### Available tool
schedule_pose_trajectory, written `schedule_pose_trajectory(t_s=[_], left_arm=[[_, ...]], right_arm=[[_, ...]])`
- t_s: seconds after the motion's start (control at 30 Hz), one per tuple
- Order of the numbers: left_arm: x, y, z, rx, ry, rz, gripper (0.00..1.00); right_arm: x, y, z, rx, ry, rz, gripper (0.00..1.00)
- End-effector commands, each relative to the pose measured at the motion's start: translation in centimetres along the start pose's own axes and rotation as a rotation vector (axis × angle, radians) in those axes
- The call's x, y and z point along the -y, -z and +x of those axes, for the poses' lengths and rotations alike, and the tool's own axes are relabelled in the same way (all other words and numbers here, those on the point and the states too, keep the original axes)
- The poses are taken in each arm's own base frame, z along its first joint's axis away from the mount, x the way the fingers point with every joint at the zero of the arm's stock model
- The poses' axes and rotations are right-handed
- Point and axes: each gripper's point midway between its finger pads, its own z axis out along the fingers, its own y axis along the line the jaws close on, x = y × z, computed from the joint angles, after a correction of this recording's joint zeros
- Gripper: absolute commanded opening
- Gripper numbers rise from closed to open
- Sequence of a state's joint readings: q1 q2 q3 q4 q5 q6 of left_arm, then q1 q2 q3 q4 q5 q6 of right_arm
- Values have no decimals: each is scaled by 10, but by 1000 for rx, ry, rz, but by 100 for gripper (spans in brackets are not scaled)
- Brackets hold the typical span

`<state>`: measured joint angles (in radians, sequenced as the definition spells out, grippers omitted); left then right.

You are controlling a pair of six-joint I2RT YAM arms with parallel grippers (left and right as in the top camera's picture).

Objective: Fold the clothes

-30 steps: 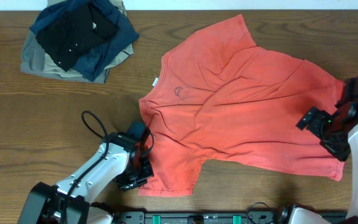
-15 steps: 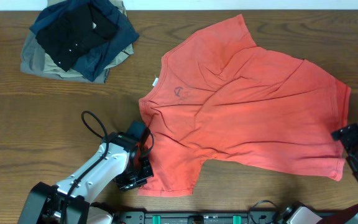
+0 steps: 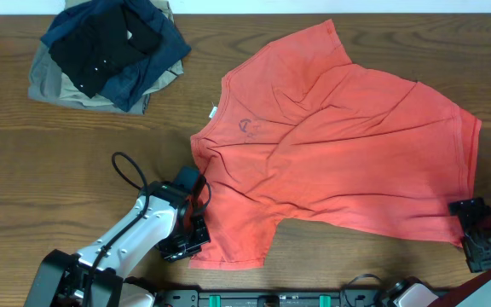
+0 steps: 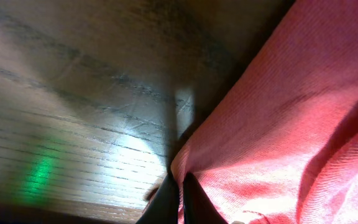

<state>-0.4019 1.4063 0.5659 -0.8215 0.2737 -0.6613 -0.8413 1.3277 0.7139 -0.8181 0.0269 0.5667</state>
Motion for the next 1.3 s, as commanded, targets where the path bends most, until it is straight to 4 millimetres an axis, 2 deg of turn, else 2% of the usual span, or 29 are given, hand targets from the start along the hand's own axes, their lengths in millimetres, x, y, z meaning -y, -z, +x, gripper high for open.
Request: schedule_pose_trajectory(t_s=[0.0, 0.33, 0.5, 0.6, 0.77, 0.93, 1.07, 1.17, 1.27], left_arm=[[-4, 0, -2, 8, 12, -19, 6], [-4, 0, -2, 7, 12, -19, 6], [-4, 0, -2, 8, 12, -19, 6], [-3, 0, -2, 10, 12, -17, 6], [-3, 0, -2, 9, 12, -17, 6], [-3, 0, 0, -1, 12, -15, 6], [0, 2, -1, 1, 10, -4, 6], [4, 10, -4, 26, -5, 17, 6], [11, 28, -5, 73, -49, 58, 6]], right_arm=[[2, -4, -2, 2, -29, 0, 99], [3, -31, 1, -65, -36, 42, 99], [3, -38, -1, -73, -40, 48, 99], [3, -41, -1, -74, -40, 53, 95], [4, -48, 1, -94, -55, 63, 78], [4, -50, 2, -101, -54, 67, 44], [4, -50, 2, -102, -54, 67, 30], [4, -49, 4, -115, -54, 67, 6], [3, -45, 5, -130, -54, 67, 1]])
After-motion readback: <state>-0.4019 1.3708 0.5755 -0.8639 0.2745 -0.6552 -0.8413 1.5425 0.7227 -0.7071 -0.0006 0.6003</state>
